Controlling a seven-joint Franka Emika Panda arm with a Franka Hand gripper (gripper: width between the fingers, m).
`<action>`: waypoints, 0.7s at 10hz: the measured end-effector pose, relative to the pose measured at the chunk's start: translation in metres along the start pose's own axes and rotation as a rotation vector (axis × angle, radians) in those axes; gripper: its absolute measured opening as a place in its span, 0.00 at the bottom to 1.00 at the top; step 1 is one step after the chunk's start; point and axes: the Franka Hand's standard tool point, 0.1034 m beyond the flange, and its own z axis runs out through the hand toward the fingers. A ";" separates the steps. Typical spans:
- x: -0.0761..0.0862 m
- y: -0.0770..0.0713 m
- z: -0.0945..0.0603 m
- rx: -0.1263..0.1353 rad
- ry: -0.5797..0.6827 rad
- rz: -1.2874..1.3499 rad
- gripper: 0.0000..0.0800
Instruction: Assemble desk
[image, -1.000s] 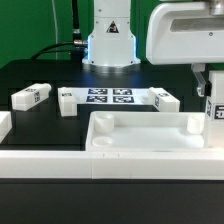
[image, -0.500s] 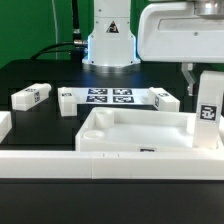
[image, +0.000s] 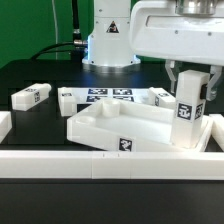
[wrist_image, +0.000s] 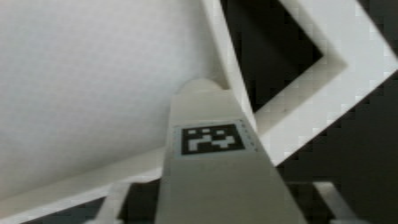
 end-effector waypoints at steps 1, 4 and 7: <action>0.001 0.001 0.000 -0.002 0.002 0.031 0.37; -0.002 -0.004 -0.007 0.005 0.008 -0.005 0.65; -0.018 -0.010 -0.026 0.028 0.019 -0.174 0.81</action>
Offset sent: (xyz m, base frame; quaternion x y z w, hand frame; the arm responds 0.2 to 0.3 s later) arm -0.0045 0.0062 0.0172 -0.0343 0.0222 -0.0804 0.9959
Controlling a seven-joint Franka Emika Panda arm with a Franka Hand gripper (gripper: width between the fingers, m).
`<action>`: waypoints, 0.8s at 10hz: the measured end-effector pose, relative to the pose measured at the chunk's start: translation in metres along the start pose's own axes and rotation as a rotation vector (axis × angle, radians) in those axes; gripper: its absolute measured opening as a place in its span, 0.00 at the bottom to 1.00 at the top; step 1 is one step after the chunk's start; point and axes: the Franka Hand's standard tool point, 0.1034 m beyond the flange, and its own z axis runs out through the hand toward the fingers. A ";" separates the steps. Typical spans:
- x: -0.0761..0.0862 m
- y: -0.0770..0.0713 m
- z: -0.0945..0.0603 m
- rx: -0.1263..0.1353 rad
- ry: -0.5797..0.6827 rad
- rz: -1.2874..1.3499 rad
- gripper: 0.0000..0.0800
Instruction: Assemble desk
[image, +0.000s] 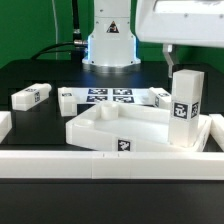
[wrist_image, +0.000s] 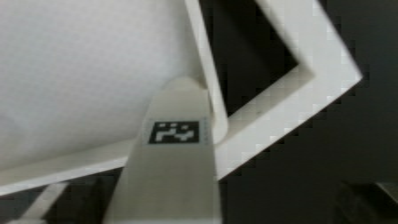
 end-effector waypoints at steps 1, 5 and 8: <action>-0.001 0.003 -0.001 0.003 0.002 -0.019 0.81; -0.002 0.003 0.002 -0.001 0.000 -0.020 0.81; -0.012 0.006 0.005 -0.002 0.010 -0.085 0.81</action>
Offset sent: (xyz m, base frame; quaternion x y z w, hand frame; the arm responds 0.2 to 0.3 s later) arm 0.0000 0.0000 0.0000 0.0000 0.0000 0.0000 1.0000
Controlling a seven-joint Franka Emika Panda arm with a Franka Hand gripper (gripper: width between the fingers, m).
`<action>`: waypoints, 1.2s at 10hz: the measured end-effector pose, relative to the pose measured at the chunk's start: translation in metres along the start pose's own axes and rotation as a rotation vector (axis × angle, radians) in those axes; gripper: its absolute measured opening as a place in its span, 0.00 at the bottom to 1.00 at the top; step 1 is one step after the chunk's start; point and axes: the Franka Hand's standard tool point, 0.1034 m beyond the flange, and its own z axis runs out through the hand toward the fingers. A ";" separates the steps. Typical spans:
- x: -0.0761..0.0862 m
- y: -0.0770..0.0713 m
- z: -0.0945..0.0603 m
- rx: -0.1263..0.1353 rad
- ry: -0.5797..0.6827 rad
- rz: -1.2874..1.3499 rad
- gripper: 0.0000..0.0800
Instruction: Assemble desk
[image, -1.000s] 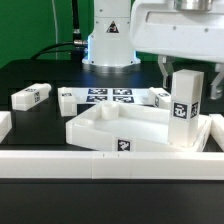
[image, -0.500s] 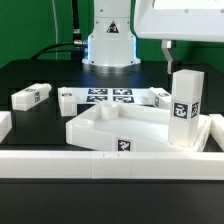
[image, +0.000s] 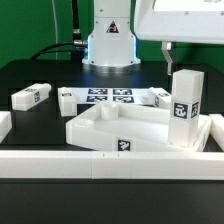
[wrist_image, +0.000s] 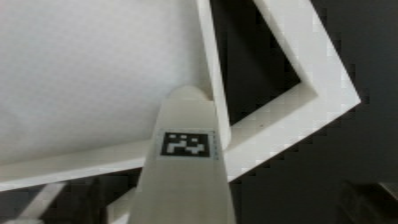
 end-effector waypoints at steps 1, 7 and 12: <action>-0.019 0.006 0.003 -0.008 0.000 -0.079 0.81; -0.043 0.043 0.019 -0.003 -0.080 -0.169 0.81; -0.068 0.063 0.024 -0.076 -0.327 -0.379 0.81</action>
Offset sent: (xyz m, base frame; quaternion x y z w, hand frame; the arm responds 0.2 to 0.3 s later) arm -0.0294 -0.0145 -0.0131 0.0181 0.0356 0.0100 0.9992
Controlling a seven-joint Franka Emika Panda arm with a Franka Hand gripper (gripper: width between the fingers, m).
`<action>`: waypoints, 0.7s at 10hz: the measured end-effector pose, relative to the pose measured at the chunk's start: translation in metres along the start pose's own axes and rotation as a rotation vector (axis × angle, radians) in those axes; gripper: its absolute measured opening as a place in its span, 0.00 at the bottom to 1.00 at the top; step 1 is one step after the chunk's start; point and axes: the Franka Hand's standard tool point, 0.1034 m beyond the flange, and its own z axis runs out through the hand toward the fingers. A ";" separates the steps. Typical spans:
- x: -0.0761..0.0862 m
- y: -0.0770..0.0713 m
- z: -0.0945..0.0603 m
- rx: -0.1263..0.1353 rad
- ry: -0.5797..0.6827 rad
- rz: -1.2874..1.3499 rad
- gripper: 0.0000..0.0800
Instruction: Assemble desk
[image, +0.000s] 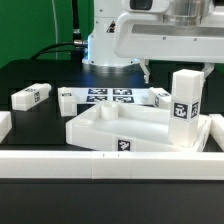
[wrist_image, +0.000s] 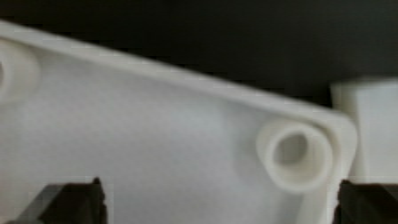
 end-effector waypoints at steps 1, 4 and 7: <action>-0.002 0.000 0.000 0.000 -0.053 0.031 0.81; 0.000 0.001 0.001 -0.005 -0.072 0.028 0.81; -0.014 0.000 0.011 -0.048 -0.081 -0.219 0.81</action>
Offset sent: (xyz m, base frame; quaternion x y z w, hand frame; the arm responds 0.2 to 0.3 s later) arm 0.0000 0.0000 0.0000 0.0000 0.0000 0.0000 1.0000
